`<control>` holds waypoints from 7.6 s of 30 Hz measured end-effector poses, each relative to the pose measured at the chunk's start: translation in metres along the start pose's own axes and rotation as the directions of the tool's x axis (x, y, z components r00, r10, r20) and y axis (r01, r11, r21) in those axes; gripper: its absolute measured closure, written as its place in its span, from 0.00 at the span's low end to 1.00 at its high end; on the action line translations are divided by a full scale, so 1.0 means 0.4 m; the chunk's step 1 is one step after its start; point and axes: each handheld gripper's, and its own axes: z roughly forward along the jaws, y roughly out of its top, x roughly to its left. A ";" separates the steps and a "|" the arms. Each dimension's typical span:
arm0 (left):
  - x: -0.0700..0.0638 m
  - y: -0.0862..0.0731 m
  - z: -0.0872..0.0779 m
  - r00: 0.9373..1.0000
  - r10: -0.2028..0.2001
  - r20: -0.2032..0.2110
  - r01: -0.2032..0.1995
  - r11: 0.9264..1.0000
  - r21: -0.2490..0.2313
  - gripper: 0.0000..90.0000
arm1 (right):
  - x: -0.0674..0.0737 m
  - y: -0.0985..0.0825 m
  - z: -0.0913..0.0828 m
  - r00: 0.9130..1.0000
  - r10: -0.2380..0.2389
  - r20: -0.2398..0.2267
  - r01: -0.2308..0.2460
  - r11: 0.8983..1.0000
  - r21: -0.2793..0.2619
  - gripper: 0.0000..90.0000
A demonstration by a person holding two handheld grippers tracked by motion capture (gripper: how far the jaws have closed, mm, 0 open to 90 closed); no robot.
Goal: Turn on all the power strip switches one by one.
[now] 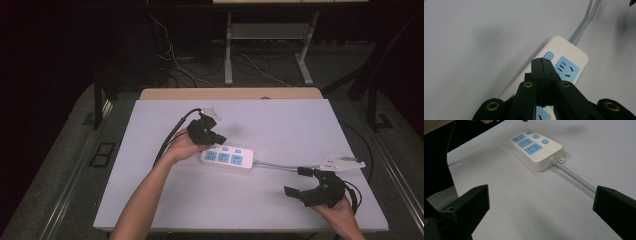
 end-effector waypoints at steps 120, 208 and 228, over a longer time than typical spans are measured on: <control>-0.042 0.031 0.096 0.996 0.052 0.066 -0.056 0.997 0.057 0.99 | -0.007 -0.002 -0.009 1.000 -0.004 -0.002 0.004 1.000 0.001 0.01; -0.054 0.004 0.122 0.998 0.047 0.035 -0.046 0.998 -0.035 0.99 | -0.007 -0.001 -0.007 1.000 -0.006 -0.010 0.006 1.000 -0.003 0.01; -0.052 -0.077 -0.061 0.996 -0.087 -0.031 0.081 0.982 -0.173 0.52 | -0.005 0.001 -0.009 1.000 -0.006 -0.010 0.006 1.000 -0.009 0.01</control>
